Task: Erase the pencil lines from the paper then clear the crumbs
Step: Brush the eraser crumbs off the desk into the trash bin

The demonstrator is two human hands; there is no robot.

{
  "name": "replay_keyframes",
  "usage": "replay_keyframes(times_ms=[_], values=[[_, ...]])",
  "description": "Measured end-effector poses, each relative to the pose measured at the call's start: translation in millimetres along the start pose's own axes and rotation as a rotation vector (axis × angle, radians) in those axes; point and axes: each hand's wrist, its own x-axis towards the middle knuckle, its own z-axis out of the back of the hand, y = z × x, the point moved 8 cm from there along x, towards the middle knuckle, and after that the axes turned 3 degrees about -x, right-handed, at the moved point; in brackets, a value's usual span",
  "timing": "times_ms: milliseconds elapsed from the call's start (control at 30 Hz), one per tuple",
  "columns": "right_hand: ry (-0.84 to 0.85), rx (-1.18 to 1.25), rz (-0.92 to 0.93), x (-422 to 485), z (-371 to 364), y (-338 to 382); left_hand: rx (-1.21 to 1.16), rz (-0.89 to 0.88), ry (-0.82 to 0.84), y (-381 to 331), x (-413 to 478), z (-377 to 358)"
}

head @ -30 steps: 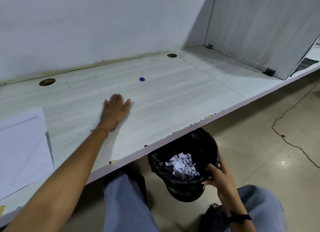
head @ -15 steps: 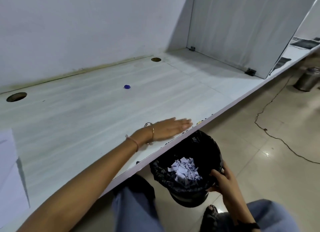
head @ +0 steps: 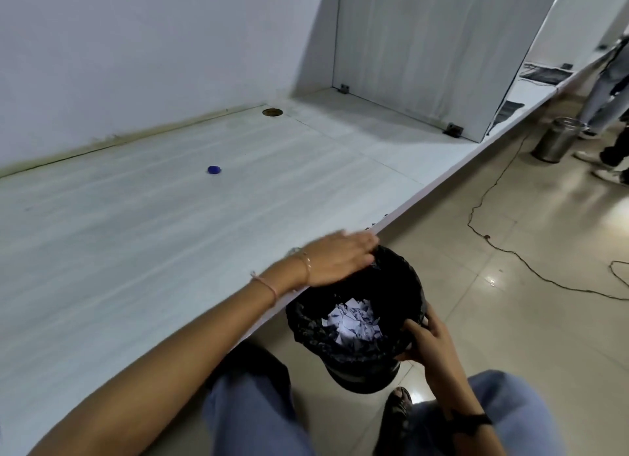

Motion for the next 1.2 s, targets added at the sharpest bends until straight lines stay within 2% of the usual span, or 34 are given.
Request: replay_keyframes(times_ms=[67, 100, 133, 200, 267, 300, 367, 467, 567, 667, 800, 1033, 1200], values=[[-0.007, 0.009, 0.004, 1, 3, -1, -0.084, -0.137, 0.029, -30, -1, -6], [-0.007, 0.007, 0.005, 0, 5, 0, -0.126, -0.141, -0.034, -28, 1, 5], [-0.006, 0.005, 0.003, 0, 7, 0, -0.165, -0.079, -0.131, -15, 3, 22], [-0.012, 0.006, -0.006, 0, 11, -3, -0.216, 0.154, -0.255, 35, 6, 46], [-0.016, 0.018, -0.017, 1, 13, -6, -0.083, 0.393, -0.206, 77, 10, 44], [-0.017, 0.024, -0.023, 2, 13, -8, 0.005, 0.452, -0.161, 86, 12, 36], [-0.024, 0.033, -0.030, 6, 16, -10, 0.076, 0.412, -0.142, 70, 26, 18], [-0.045, 0.043, -0.035, 14, 22, -14, 0.072, 0.187, -0.148, 6, 51, -10], [-0.077, 0.069, -0.041, 24, 34, -20, -0.228, 0.054, -0.159, -40, 71, -35], [-0.115, 0.071, -0.057, 39, 47, -34, -0.444, 0.077, -0.250, -38, 86, -52], [-0.172, 0.005, -0.097, 66, 66, -63, -0.688, 0.245, -0.359, -3, 104, -84], [-0.294, -0.148, -0.264, 137, 96, -133, -1.152, 0.560, -0.278, 49, 169, -191], [-0.364, -0.069, -0.389, 187, 116, -188, -1.280, 0.668, -0.209, 64, 225, -243]])
